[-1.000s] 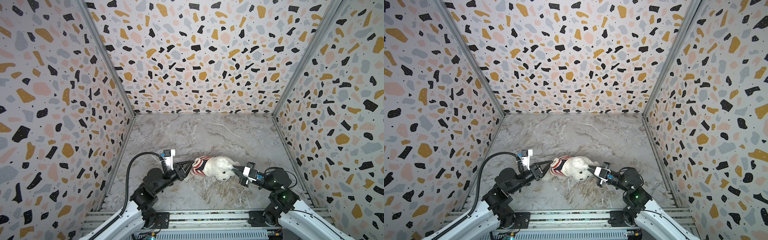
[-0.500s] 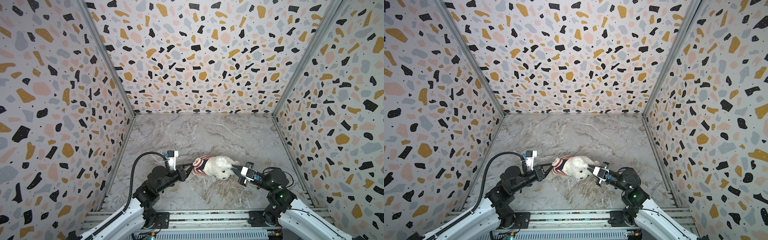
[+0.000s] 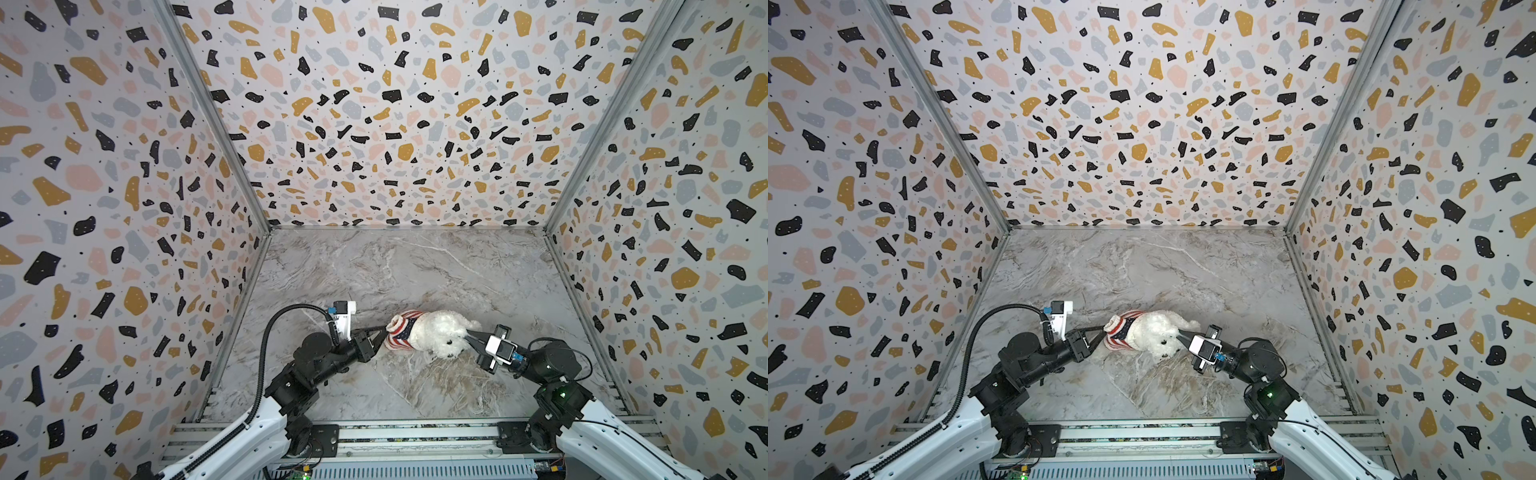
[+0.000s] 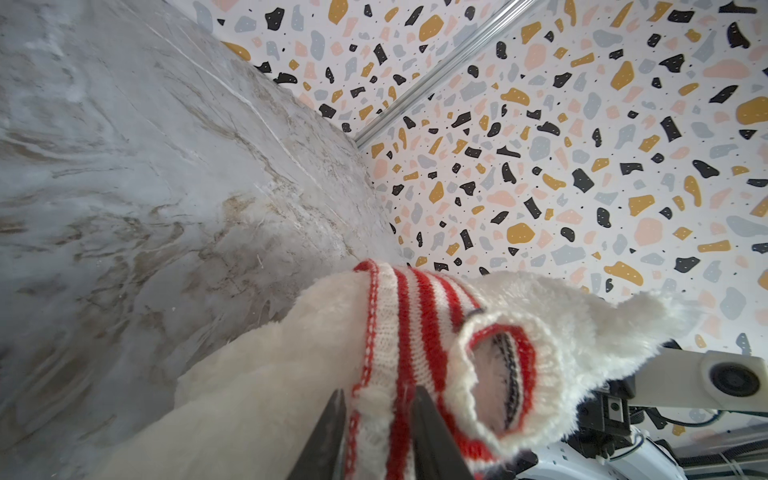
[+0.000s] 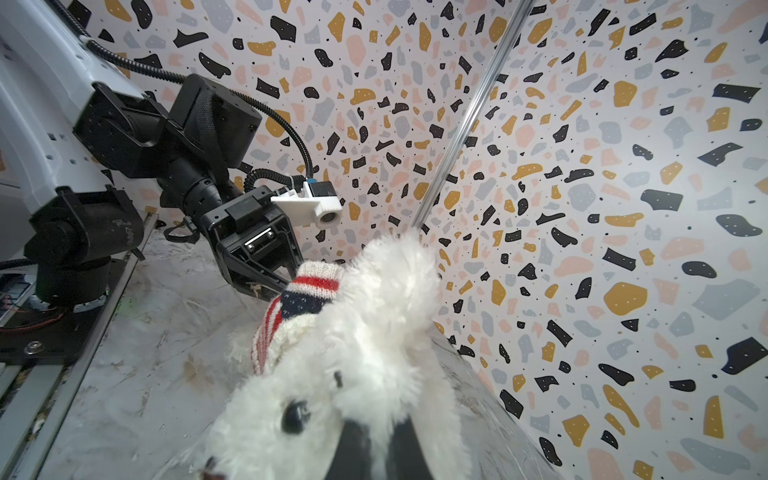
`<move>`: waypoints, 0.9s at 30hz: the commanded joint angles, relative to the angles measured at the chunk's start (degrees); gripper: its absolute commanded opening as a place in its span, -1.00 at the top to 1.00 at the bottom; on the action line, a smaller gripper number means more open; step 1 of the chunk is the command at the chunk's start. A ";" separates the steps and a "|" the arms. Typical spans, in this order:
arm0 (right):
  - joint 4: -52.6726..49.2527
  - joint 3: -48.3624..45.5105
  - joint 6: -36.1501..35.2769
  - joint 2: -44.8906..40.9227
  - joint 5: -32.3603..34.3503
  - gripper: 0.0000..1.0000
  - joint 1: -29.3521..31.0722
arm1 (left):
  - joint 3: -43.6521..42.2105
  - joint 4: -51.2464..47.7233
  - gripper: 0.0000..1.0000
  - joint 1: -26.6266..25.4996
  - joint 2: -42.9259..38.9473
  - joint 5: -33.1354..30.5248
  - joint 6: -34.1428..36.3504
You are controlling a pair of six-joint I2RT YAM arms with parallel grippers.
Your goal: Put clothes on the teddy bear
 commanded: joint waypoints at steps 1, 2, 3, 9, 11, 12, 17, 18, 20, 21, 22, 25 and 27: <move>4.13 0.11 -0.63 -1.17 1.93 1.00 0.40 | -1.20 4.75 0.25 0.36 -0.47 1.80 -1.64; 4.47 -0.02 -0.54 -1.23 2.00 1.00 0.38 | -1.37 4.74 0.22 0.31 -0.45 1.86 -1.64; 4.83 -0.13 -0.44 -1.22 2.02 1.00 0.42 | -1.54 4.90 0.22 0.36 -0.53 1.84 -1.79; 6.96 -0.72 -0.20 -1.27 2.61 1.00 1.22 | -3.30 8.95 0.22 0.27 0.44 2.23 -3.84; 7.56 -0.94 0.05 -1.31 2.63 1.00 1.43 | -3.44 9.32 0.23 0.27 0.50 2.24 -3.84; 7.90 -1.04 0.16 -1.35 2.75 1.00 1.60 | -3.52 9.48 0.28 0.27 0.66 2.22 -3.90; 8.69 -1.34 0.35 -1.43 4.10 1.00 2.17 | -3.62 10.15 0.55 0.14 0.95 2.43 -3.93; 8.89 -1.36 0.36 -1.52 4.50 1.00 2.26 | -3.70 10.27 0.63 0.18 0.89 2.39 -3.93; 8.85 -1.31 0.35 -1.70 5.11 1.00 2.31 | -3.71 10.37 0.78 0.13 0.52 2.14 -4.01; 8.97 -1.34 0.43 -1.86 5.43 1.00 2.35 | -3.74 10.37 0.84 0.11 0.27 2.01 -4.00; 8.89 -1.30 0.37 -1.96 5.88 1.00 2.35 | -3.80 10.29 0.87 0.18 0.03 1.82 -4.02; 8.75 -1.40 0.22 -2.52 6.24 1.00 2.35 | -3.96 9.98 0.85 0.18 -0.44 1.42 -3.93; 8.97 -1.53 0.34 -2.85 6.10 1.00 2.37 | -4.06 9.93 0.72 0.11 -0.32 1.41 -3.93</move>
